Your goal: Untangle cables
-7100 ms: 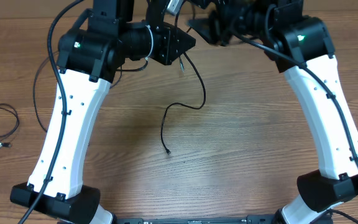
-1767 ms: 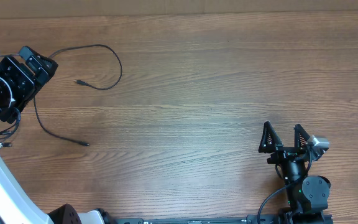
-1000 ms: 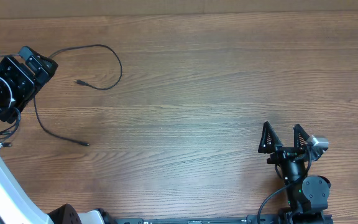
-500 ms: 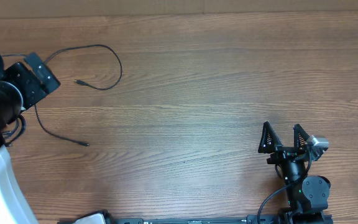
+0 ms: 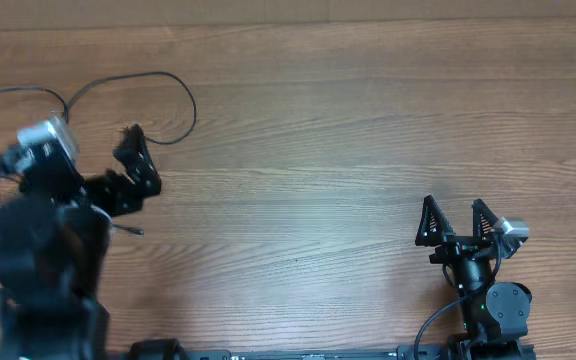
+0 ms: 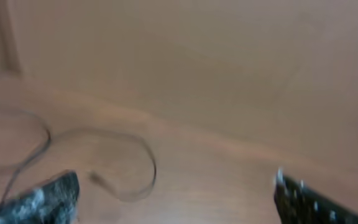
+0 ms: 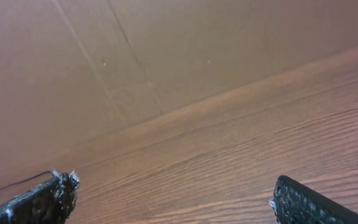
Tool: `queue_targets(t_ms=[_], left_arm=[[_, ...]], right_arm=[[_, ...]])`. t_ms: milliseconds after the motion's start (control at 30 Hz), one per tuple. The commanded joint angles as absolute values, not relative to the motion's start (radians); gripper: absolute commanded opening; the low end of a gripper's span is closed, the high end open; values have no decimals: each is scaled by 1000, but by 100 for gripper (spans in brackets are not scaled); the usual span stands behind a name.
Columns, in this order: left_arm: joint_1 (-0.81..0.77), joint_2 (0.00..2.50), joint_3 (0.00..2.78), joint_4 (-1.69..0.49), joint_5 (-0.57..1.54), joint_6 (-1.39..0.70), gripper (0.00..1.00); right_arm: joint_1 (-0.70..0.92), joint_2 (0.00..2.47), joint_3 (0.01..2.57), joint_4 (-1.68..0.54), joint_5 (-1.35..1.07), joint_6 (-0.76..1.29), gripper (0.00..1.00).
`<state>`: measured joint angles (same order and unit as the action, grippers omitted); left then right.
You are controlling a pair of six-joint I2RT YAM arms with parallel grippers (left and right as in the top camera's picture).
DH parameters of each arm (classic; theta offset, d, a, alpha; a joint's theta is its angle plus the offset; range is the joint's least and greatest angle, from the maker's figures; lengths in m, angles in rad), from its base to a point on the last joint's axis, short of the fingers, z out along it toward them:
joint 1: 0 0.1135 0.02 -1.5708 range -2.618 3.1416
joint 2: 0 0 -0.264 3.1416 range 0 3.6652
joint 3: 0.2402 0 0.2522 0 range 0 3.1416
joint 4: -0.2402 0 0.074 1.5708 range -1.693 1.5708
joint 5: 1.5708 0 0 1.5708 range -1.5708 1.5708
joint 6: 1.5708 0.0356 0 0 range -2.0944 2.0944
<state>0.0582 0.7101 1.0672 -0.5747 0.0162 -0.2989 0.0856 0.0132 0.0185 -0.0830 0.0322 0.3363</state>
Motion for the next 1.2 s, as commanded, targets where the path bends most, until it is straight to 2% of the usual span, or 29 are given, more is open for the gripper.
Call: queue_targets(t_ms=[0, 200, 300, 667, 1167], left_arm=[[50, 542, 796, -372, 36, -242, 100], [45, 301, 410, -84, 41, -230, 100], [45, 189, 268, -22, 41, -171, 100], [46, 7, 73, -21, -72, -103, 100], [45, 4, 6, -76, -33, -104, 99]], right_arm=[[84, 3, 8, -79, 32, 337, 100], [84, 3, 8, -79, 32, 337, 100], [84, 3, 8, -79, 32, 337, 100], [84, 3, 8, -79, 32, 337, 100], [84, 3, 8, -79, 32, 337, 100]])
